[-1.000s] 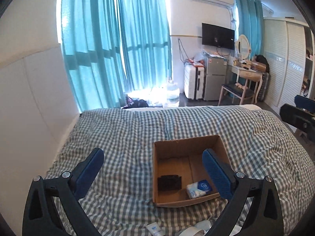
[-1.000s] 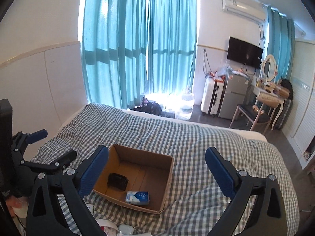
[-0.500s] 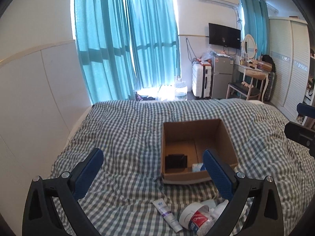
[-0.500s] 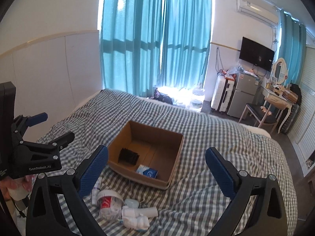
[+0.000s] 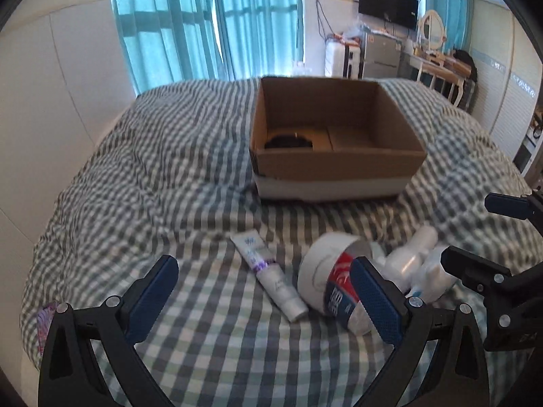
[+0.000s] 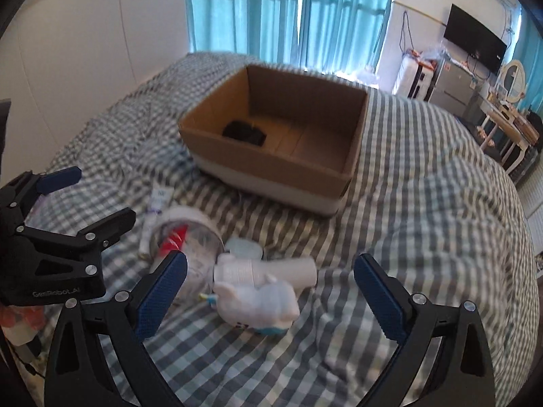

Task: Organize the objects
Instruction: 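Withdraw both tools from the box back toward the remaining items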

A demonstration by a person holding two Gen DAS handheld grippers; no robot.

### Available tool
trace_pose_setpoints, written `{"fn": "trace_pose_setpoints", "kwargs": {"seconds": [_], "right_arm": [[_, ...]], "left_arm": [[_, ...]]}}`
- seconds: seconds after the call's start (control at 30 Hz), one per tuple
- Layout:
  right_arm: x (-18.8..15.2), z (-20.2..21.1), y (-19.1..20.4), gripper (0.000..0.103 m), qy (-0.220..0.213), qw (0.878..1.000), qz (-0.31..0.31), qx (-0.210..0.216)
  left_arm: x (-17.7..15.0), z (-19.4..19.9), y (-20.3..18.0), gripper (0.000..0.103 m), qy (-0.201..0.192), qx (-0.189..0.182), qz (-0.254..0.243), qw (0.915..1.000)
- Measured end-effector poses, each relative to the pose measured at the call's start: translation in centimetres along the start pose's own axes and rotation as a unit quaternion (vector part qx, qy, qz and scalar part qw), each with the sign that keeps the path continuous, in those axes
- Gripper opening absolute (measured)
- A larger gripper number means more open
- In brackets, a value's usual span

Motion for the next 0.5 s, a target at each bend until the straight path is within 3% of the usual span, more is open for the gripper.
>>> {"fn": "trace_pose_setpoints", "kwargs": {"seconds": [0.27,0.4,0.5], "right_arm": [[-2.3,-3.2,-0.9,0.099,0.053,0.998,-0.022,-0.006],[-3.0,-4.5,-0.9,0.084,0.076,0.997,-0.028,0.006],[-3.1,-4.6,-0.8,0.063,0.08,0.996,-0.025,0.01]], "left_arm": [[-2.5,-2.5,-0.3,0.103,0.034,-0.026,0.004,0.9991],[-2.6,-3.3,-0.3,0.103,0.046,-0.021,0.006,0.9987],[-2.6,-4.0,-0.5,0.103,0.056,-0.02,0.006,0.9982]]}}
Point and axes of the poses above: each gripper's, at about its wrist camera, not at the fingertips, and z roughly against the way its jaws point, y to its left, x to its top, the point moved 3 cm from there along -z, roughly the way its jaws point, and after that the axes turned 12 degrees about -z, right-handed, at the moved point
